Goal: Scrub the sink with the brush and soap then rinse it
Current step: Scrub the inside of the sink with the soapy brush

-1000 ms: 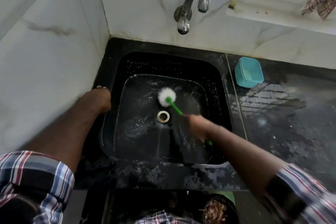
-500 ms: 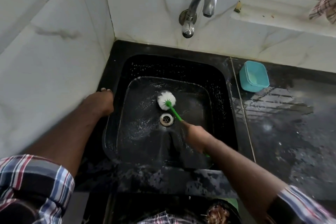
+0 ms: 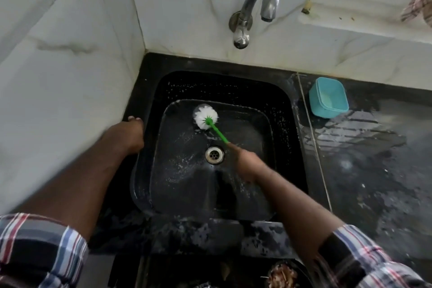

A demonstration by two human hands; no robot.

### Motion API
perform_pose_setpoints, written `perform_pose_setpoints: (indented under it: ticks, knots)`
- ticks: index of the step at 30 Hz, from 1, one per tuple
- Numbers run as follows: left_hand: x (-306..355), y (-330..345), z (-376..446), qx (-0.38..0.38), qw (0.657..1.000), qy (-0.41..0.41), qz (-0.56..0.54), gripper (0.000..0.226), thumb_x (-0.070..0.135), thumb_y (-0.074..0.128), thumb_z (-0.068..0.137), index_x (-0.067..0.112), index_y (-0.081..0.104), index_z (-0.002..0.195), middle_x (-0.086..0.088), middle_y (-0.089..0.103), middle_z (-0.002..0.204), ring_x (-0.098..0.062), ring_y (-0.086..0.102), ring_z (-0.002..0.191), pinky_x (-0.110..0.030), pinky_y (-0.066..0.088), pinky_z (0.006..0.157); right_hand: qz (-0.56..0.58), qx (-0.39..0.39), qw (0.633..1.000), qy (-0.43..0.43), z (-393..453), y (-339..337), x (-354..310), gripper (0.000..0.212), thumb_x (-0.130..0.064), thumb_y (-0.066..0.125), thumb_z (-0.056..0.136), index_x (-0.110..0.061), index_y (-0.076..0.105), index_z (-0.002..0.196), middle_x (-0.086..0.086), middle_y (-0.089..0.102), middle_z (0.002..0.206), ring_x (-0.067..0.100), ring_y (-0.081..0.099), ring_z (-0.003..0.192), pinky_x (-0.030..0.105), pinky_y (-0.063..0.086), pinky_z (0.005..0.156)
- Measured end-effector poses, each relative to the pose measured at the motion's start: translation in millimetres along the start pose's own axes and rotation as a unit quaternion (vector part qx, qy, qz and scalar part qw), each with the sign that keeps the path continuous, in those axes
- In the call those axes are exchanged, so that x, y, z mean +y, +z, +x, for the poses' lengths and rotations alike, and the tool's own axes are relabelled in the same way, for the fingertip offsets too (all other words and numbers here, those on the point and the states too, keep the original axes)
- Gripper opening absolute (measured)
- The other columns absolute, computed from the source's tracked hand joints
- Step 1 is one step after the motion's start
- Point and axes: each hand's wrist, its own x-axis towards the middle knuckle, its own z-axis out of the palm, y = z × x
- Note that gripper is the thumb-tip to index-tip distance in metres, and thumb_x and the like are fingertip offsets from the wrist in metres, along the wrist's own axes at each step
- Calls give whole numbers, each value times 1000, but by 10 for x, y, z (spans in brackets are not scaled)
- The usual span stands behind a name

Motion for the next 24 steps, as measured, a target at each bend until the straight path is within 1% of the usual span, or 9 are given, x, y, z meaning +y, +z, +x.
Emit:
perform_pose_setpoints:
  ticks: [4,8,10,12,15,17,19,21,24]
  knots:
    - [0,-3,42,11,1000,6,15,61,27,59,84,9,41,140,-19,41,147,-38,55,123,-46,49,99,82,98,983,131,-97,-384,580,50,-20,42,94,-23,43,144,18,66,119,36,66,102,36,54,83]
    - [5,-9,53,12,1000,12,14,54,21,59,83,8,47,134,-19,45,143,-38,57,120,-45,50,97,260,88,953,133,-150,-438,475,51,-10,44,83,-14,45,134,18,68,90,33,65,65,32,49,49]
    - [21,-60,49,-14,1000,2,14,55,20,60,86,6,46,137,-21,43,144,-38,55,122,-43,49,98,387,70,906,157,-232,-375,488,60,-2,45,83,-15,36,141,17,60,85,22,56,51,25,44,43]
    - [105,-173,3,-25,1000,-7,-7,53,18,60,86,6,50,137,-22,50,139,-36,57,119,-39,50,97,482,74,856,173,-357,-342,503,66,3,49,86,-16,30,147,15,57,87,19,55,51,20,42,38]
    - [560,-332,-178,61,994,23,-86,46,25,56,83,15,58,128,-19,62,126,-35,61,112,-38,52,92,579,112,790,167,-475,-309,423,49,5,53,89,-9,44,135,12,56,87,18,55,57,19,44,38]
    - [1109,-330,-389,58,981,76,-168,42,36,55,91,15,61,127,-17,64,125,-35,61,113,-38,50,92,646,141,730,170,-522,-271,307,31,4,52,93,-5,53,122,10,55,88,18,54,63,21,50,42]
    - [1672,-206,-641,-65,948,94,-296,48,50,50,96,10,64,118,-17,67,115,-35,66,102,-39,54,82,682,146,695,175,-553,-209,189,13,-4,49,97,-9,59,104,9,54,85,17,53,62,25,50,49]
    - [2105,-32,-827,-232,855,37,-462,54,61,46,94,12,61,111,-13,66,105,-32,68,89,-42,57,70,685,99,701,169,-657,-178,125,19,-16,45,98,-17,60,87,3,58,77,13,52,60,25,45,54]
    - [2454,215,-909,-296,776,31,-556,37,44,50,99,10,57,112,-13,64,94,-27,65,73,-41,59,59,662,72,730,154,-856,-203,179,19,-19,47,96,-19,65,90,-5,64,72,6,58,56,20,40,53]
